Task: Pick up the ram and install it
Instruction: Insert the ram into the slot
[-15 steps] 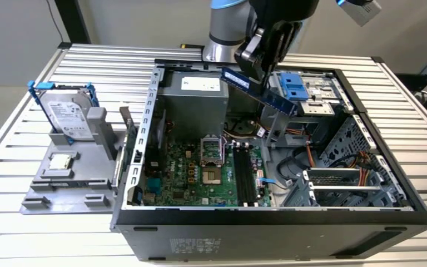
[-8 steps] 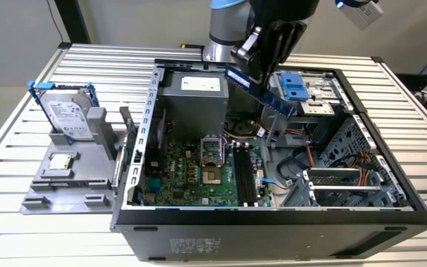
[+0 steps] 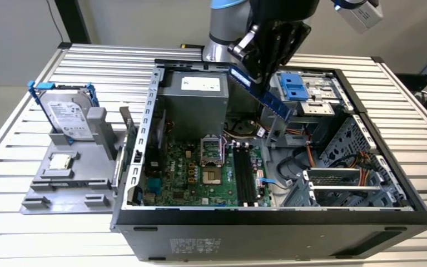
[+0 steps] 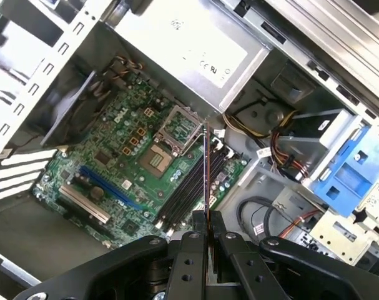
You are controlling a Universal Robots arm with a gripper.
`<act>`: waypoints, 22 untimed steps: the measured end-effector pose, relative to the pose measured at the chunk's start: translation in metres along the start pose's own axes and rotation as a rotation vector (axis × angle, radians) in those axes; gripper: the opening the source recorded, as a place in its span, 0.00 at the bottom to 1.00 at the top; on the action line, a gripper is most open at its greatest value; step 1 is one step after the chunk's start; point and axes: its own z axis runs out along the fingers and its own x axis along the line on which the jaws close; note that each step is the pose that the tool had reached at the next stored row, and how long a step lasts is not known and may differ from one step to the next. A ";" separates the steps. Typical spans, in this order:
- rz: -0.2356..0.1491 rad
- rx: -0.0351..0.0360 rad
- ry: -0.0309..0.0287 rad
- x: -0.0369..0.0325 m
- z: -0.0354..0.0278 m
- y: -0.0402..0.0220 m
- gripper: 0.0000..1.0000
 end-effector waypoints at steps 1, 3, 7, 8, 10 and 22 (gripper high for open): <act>0.015 0.0006 -0.0003 0.0000 0.0000 0.0000 0.00; 0.045 0.0018 -0.0010 0.0000 0.0000 0.0000 0.00; 0.104 0.0041 -0.0024 0.0000 0.0000 0.0000 0.00; 0.119 0.0047 -0.0028 0.0000 0.0000 0.0000 0.00; 0.148 0.0058 -0.0034 0.0000 0.0000 0.0000 0.00; 0.309 0.0121 -0.0072 0.0000 0.0000 0.0000 0.00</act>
